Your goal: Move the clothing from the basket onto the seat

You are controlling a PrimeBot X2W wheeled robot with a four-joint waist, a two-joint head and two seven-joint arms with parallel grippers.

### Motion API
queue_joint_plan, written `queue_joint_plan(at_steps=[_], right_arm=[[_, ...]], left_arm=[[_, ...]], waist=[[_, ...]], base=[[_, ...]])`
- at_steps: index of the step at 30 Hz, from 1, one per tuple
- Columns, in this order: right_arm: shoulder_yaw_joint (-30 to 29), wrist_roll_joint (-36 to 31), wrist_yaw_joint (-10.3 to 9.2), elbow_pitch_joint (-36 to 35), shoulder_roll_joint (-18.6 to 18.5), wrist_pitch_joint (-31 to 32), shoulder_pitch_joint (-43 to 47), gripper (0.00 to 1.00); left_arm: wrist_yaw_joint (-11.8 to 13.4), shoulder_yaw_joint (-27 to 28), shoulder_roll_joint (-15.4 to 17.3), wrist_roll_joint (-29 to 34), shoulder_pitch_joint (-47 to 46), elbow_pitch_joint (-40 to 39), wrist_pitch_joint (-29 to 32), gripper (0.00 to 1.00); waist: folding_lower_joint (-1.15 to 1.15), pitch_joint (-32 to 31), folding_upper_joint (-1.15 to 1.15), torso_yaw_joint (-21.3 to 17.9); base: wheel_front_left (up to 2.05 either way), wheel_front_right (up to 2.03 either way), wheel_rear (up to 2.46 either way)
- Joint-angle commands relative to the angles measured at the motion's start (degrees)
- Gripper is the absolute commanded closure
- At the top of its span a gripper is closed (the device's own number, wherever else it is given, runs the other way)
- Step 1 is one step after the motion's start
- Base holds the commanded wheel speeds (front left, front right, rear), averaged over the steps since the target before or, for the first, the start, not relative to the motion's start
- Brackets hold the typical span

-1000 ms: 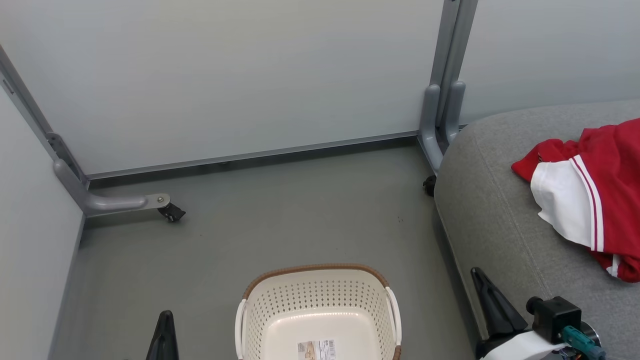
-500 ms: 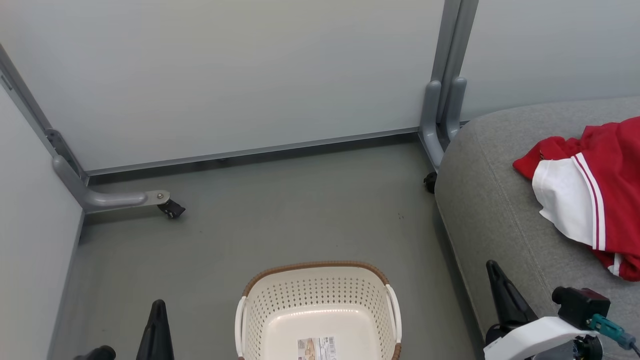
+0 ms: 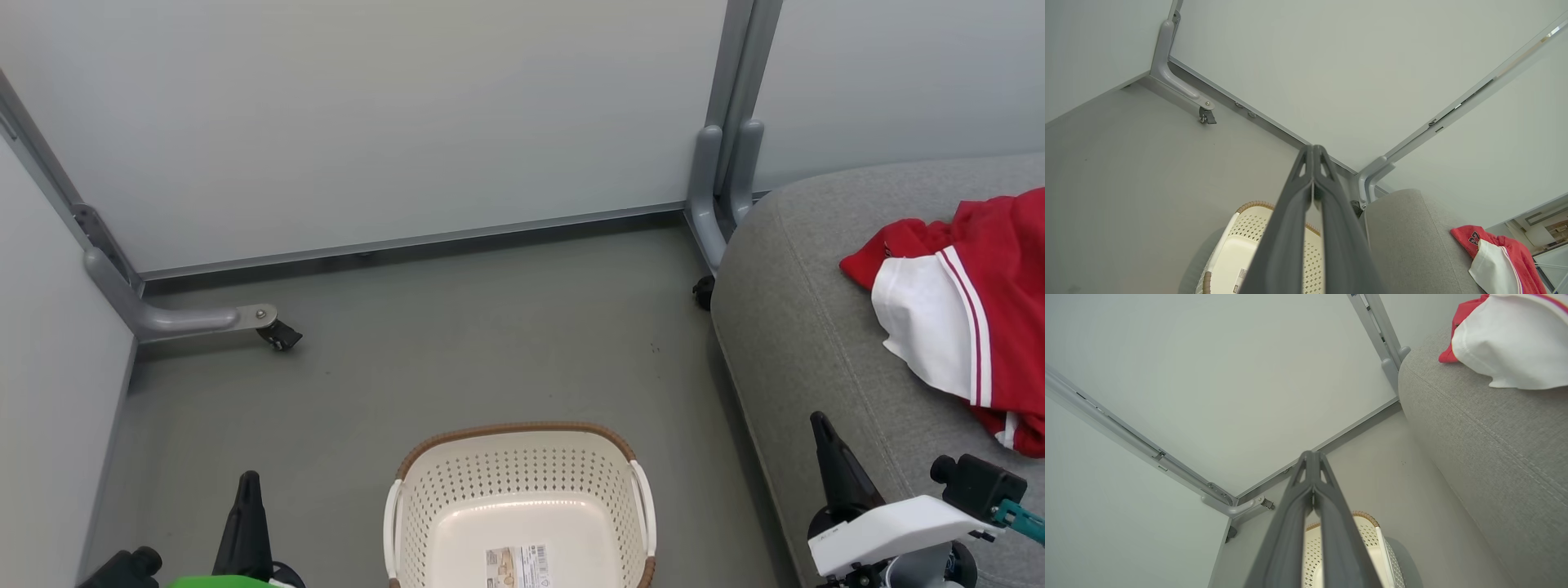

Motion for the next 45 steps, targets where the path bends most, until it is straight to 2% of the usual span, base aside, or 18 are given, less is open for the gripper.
queue_joint_plan(at_steps=[1,23,45], right_arm=[[-0.5,2.3,-0.01,-0.4,-0.4,0.4,-1.7,1.00],[-2.7,18.2,-0.02,0.7,-0.4,4.2,-3.6,1.00],[-4.7,31.0,-0.03,1.6,-0.2,7.5,-5.1,1.00]], left_arm=[[-0.5,0.4,0.5,-2.1,-2.1,-0.3,0.4,1.00],[-2.2,1.9,0.9,-17.7,-6.1,1.8,4.0,1.00],[-3.6,3.5,1.0,-30.0,-9.4,3.8,7.1,1.00]], waist=[[0.00,0.1,0.00,0.0],[0.00,1.0,0.00,0.1],[0.00,1.9,0.00,0.3]], base=[[0.00,0.00,0.00],[0.00,0.00,0.00],[0.00,0.00,0.00]])
